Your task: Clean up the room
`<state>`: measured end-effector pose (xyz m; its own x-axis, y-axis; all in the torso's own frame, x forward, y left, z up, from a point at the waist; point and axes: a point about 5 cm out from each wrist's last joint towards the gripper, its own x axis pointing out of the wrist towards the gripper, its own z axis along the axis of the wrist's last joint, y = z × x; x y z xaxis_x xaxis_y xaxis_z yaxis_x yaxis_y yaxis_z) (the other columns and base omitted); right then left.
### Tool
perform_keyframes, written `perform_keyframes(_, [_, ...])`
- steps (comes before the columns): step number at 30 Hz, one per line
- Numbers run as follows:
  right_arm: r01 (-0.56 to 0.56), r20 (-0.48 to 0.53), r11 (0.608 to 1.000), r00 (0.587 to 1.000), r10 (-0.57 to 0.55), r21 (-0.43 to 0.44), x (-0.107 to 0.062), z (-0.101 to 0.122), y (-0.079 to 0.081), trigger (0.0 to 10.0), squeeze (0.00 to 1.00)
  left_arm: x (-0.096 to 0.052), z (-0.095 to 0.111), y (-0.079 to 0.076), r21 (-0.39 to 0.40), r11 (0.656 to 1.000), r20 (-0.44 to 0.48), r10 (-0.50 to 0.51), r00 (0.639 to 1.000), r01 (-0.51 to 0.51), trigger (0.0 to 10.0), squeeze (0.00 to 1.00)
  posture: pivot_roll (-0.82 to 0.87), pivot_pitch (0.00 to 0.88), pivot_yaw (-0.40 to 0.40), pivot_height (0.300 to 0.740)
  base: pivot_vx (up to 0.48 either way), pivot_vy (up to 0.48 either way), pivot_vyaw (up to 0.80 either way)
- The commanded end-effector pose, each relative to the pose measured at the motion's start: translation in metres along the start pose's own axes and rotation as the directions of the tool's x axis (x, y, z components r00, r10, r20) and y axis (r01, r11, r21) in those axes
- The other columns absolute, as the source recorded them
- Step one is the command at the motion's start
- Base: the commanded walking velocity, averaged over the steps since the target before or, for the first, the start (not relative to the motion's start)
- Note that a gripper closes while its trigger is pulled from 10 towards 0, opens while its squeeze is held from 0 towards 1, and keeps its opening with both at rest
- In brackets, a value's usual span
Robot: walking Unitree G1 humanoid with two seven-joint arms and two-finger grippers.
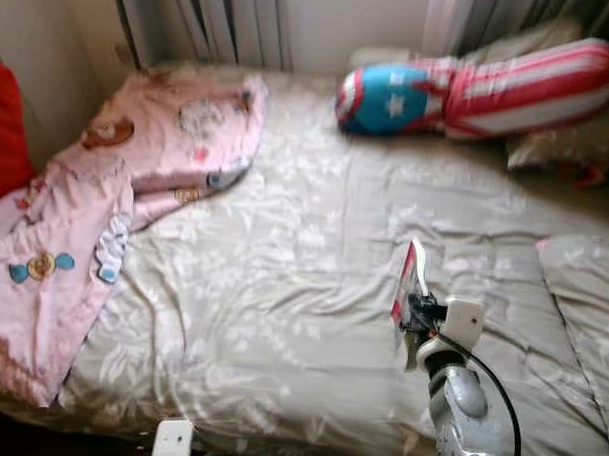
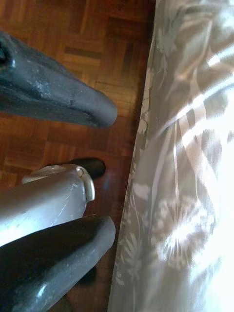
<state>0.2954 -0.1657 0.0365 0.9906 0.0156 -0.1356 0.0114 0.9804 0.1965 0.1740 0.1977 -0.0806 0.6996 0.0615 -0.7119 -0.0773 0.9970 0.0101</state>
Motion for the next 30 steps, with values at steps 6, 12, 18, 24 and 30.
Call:
perform_keyframes(6, [0.015, 0.030, 1.000, 0.999, -0.015, 0.000, 0.000, 0.005, -0.005, 10.0, 0.00, -0.002, -0.009, -0.007, -0.002, 1.000, -0.038, -0.021, 0.999, 0.021, 10.0, 0.00, -0.05, 0.126, 0.003, 0.740, 0.000, -0.469, 0.00])
perform_keyframes(12, [0.017, 0.029, 1.000, 0.999, -0.017, -0.001, 0.000, 0.004, -0.005, 10.0, 0.00, -0.002, -0.010, -0.006, -0.010, 1.000, -0.041, -0.015, 0.999, 0.014, 10.0, 0.00, -0.05, 0.127, 0.002, 0.740, 0.000, -0.140, 0.00])
perform_keyframes(18, [0.023, 0.028, 1.000, 0.999, -0.023, -0.001, 0.000, 0.004, -0.006, 10.0, 0.00, -0.005, -0.015, -0.001, -0.014, 1.000, -0.058, -0.009, 0.998, 0.008, 10.0, 0.00, -0.05, 0.128, 0.002, 0.740, 0.000, 0.000, 0.00])
perform_keyframes(24, [0.028, 0.025, 1.000, 0.999, -0.028, -0.002, -0.001, 0.003, -0.007, 10.0, 0.00, -0.006, -0.018, 0.002, -0.024, 1.000, -0.073, -0.002, 0.997, 0.000, 10.0, 0.00, -0.05, 0.129, 0.003, 0.740, 0.000, 0.000, 0.00])
perform_keyframes(30, [0.036, 0.023, 0.999, 0.999, -0.036, -0.002, -0.001, 0.003, -0.008, 10.0, 0.00, -0.006, -0.019, 0.003, -0.032, 0.999, -0.088, -0.002, 0.996, -0.001, 10.0, 0.00, -0.05, 0.128, 0.003, 0.740, 0.000, 0.000, 0.00])
